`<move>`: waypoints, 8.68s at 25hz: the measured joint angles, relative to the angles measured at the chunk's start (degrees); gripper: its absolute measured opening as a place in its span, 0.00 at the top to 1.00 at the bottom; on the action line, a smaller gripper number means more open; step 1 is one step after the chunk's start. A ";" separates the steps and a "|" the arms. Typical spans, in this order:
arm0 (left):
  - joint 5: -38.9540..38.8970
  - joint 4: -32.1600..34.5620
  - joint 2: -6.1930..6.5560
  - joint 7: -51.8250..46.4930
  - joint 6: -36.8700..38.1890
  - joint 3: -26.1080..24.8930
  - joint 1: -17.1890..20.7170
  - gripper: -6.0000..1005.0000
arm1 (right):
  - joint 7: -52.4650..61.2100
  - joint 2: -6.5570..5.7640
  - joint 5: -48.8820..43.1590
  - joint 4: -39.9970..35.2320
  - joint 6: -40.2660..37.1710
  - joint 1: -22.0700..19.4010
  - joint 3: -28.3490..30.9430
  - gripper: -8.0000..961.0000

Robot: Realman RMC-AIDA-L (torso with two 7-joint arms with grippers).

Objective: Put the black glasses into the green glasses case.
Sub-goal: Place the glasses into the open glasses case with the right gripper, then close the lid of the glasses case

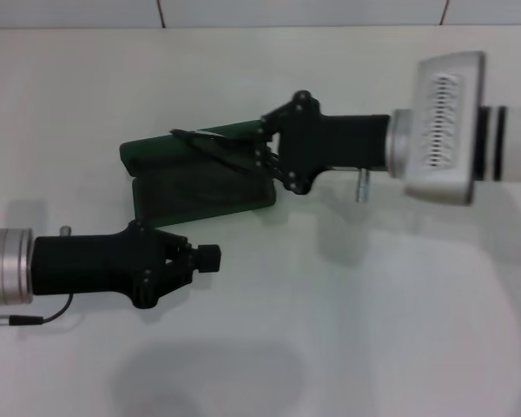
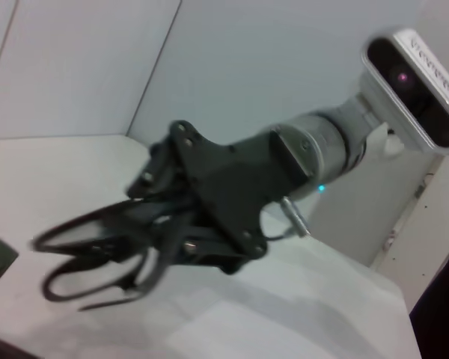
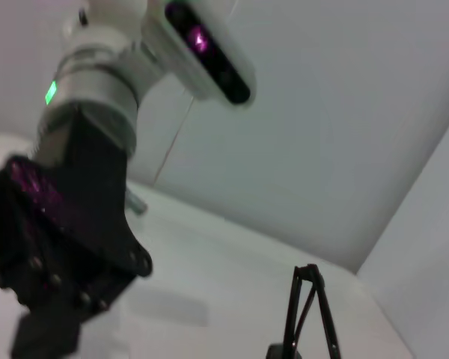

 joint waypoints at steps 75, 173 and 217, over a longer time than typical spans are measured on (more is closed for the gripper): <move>1.98 -0.09 0.08 0.46 -3.31 0.08 1.03 0.97 | 16.26 -0.25 -0.50 -9.45 17.89 0.24 -13.99 0.74; -0.26 2.23 -0.64 -19.90 -32.37 -2.36 -2.38 0.95 | 13.33 -1.40 -22.39 1.54 -25.54 -24.12 29.08 0.07; 22.23 18.36 -4.02 -79.54 -76.95 43.80 -7.30 0.94 | 15.45 -1.08 -22.31 4.14 -20.60 -21.46 29.31 0.07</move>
